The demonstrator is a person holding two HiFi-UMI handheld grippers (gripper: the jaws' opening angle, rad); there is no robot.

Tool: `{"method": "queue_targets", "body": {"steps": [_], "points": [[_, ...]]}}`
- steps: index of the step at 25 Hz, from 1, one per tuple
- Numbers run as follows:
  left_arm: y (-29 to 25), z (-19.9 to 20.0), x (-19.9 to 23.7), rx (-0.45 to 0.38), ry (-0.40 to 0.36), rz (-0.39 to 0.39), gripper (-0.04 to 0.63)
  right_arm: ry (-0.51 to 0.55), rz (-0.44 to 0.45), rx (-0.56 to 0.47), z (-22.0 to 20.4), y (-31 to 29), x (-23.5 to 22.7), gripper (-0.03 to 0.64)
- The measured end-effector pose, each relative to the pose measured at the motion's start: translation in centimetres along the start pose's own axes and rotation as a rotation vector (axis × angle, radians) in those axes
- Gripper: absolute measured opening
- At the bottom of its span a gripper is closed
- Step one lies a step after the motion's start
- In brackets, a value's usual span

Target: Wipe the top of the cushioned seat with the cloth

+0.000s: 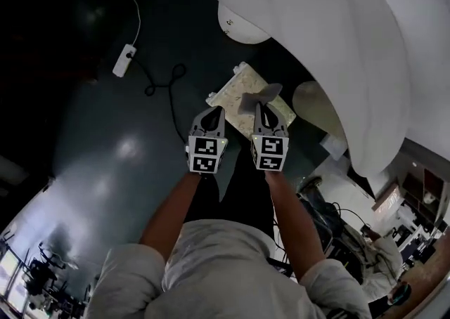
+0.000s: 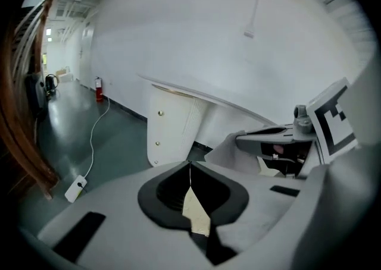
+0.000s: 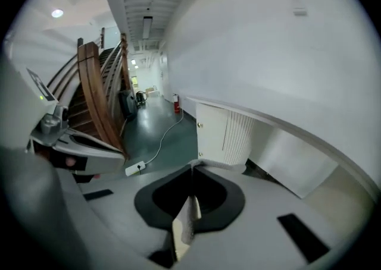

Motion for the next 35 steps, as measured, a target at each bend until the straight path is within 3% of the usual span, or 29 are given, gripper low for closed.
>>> {"method": "queue_targets", "body": {"steps": [4,7,11,17,21,28,32,35], "points": [[2.6,0.8,-0.6,-0.002,-0.127,-0.11,0.017,-0.114,-0.094,-0.042,0.0,3.8,1.5,0.014],[4.2,1.9,-2.1,-0.004,-0.184,-0.165,0.017,-0.135,-0.139,-0.075,0.8,7.4,2.0,0.014],[5.9,3.4,-7.2,-0.032,-0.223,-0.231,0.017,-0.173,-0.178,-0.127,1.2,13.9,0.2,0.014],[10.5,4.6,-14.6,-0.111,-0.353,-0.397,0.017,-0.276,-0.368,-0.245,0.1,24.1,0.5,0.014],[14.9,4.0,-19.3,-0.176,-0.421,-0.469,0.017,-0.288,-0.437,-0.336,-1.0,30.5,1.4,0.014],[24.7,0.8,-23.7,-0.294,-0.416,-0.511,0.017,-0.342,-0.58,-0.42,-5.3,39.8,5.4,0.014],[31.8,-1.2,-25.2,-0.362,-0.461,-0.54,0.017,-0.326,-0.561,-0.475,-6.6,45.0,9.8,0.014],[35.5,-2.7,-26.2,-0.372,-0.443,-0.54,0.017,-0.304,-0.556,-0.49,-7.9,49.0,12.0,0.014]]}}
Point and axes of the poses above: the fingertips, and each gripper's own axes: y backward along the fingers, x to its left, z out of its top, the point moved 2 cm from there along y, backward along the fingers, and after that the axes turned 2 degrees about -y, right-handed, at the moved point
